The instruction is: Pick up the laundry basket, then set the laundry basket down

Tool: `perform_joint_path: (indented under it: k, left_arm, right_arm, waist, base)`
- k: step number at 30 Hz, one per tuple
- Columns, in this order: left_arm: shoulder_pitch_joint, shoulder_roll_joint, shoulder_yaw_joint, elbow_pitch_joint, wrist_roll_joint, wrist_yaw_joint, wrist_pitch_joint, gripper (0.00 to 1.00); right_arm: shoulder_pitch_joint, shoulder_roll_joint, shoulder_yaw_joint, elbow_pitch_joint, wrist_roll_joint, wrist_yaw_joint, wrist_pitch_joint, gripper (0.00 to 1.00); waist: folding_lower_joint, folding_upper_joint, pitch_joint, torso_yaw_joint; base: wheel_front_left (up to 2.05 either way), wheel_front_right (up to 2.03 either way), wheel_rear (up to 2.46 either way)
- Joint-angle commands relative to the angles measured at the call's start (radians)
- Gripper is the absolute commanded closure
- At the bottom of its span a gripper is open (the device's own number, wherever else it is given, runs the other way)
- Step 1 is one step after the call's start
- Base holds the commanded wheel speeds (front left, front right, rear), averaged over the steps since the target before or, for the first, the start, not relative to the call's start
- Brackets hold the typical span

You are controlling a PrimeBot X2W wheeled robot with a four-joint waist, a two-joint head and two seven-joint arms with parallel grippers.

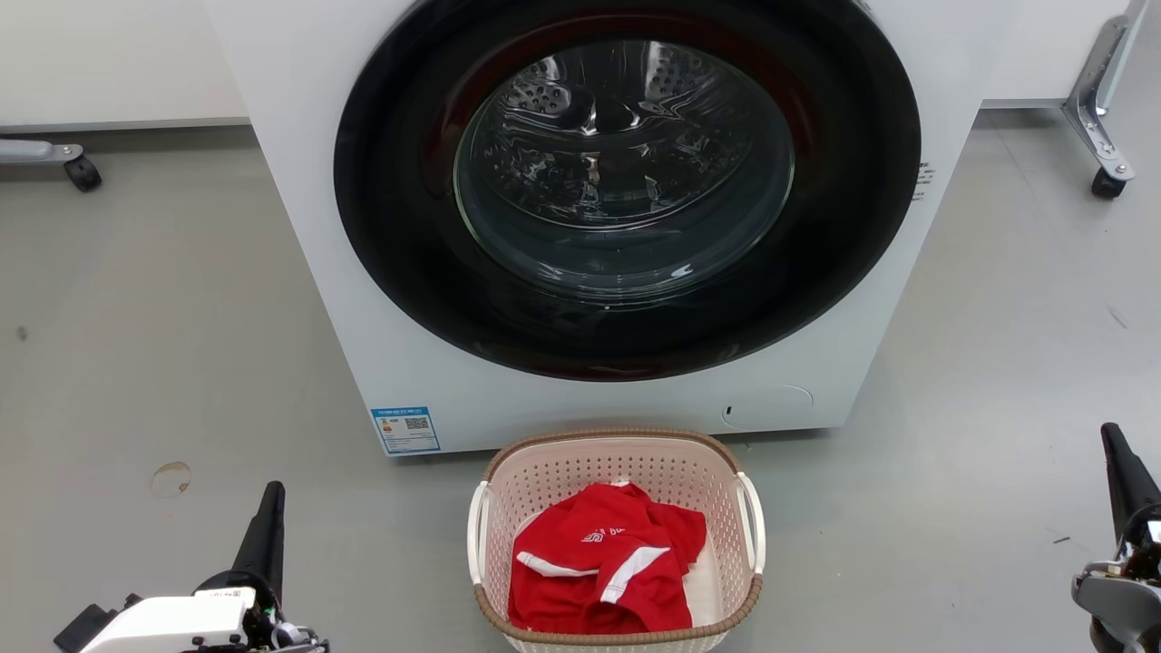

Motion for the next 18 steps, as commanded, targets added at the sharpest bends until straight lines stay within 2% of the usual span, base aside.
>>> perform_joint_path:
  k: [1,18]
  left_arm:
    - [-0.056,0.005,0.044,-0.014,-0.023,-0.017,-0.006,1.00]
    - [-0.057,0.002,0.048,-0.012,-0.025,-0.019,-0.004,1.00]
  right_arm:
    - [-0.050,-0.024,0.006,-0.026,0.026,0.005,0.013,1.00]
    - [-0.051,-0.024,0.005,-0.026,0.029,0.005,0.013,1.00]
  waist:
    - [0.0000,-0.0001,0.001,-0.002]
    - [0.0000,-0.0001,0.001,-0.002]
  base:
    - [0.00,0.00,0.00]
    - [0.00,0.00,0.00]
